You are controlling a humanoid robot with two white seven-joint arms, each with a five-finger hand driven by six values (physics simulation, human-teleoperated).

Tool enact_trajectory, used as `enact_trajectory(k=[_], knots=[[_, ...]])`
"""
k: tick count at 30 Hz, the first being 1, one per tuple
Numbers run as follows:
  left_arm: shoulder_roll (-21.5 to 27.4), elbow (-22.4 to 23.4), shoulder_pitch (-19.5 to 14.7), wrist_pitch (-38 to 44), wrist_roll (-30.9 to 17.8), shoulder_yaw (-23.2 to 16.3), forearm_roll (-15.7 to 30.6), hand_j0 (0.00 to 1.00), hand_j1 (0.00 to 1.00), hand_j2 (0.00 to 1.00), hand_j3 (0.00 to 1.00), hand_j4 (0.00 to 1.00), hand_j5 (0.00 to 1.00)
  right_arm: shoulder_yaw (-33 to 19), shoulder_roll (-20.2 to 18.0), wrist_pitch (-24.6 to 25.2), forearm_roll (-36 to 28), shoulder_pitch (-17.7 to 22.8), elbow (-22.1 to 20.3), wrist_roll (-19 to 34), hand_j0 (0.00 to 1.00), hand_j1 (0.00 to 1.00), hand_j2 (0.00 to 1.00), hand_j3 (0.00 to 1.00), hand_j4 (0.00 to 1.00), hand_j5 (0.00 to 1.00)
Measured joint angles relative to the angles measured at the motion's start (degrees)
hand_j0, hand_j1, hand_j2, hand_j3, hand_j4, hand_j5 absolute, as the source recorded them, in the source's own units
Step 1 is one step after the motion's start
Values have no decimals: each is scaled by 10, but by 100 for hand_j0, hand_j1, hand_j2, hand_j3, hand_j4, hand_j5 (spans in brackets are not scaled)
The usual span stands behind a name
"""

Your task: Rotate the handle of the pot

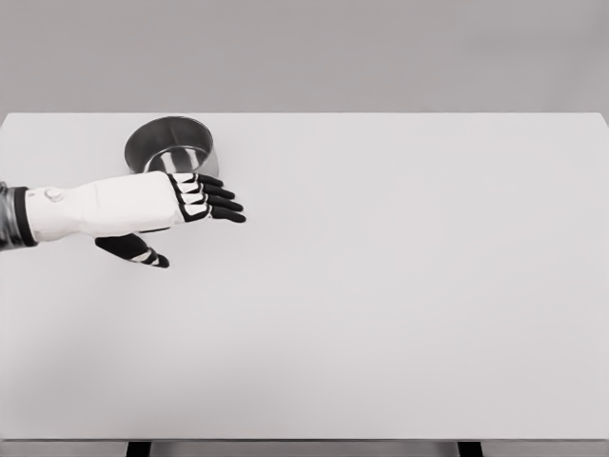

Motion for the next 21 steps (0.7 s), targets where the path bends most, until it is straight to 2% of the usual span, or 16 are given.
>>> enact_trajectory(k=[9, 14, 16, 18, 21], knots=[[-19, 0, -11, 0, 0, 2, -1, 100, 100, 100, 100, 100, 100, -3, 0, 0, -1, 3, 0, -1, 100, 100, 100, 100, 100, 100], [-57, 0, -9, 0, 4, 8, -3, 100, 100, 100, 100, 100, 100, -4, 0, 0, -1, 3, 0, -1, 100, 100, 100, 100, 100, 100], [-64, 0, 2, 0, 6, 21, -2, 100, 100, 100, 100, 100, 100, -4, 0, 0, -1, 4, 0, -1, 100, 100, 100, 100, 100, 100], [-67, 0, 26, 0, 13, 46, -3, 100, 100, 100, 100, 100, 100, -4, 0, 0, -1, 3, 0, -1, 100, 100, 100, 100, 100, 100], [-71, 0, 47, 8, 48, 90, -5, 100, 100, 100, 100, 100, 100, -4, 0, 0, -1, 3, 0, -1, 100, 100, 100, 100, 100, 100]])
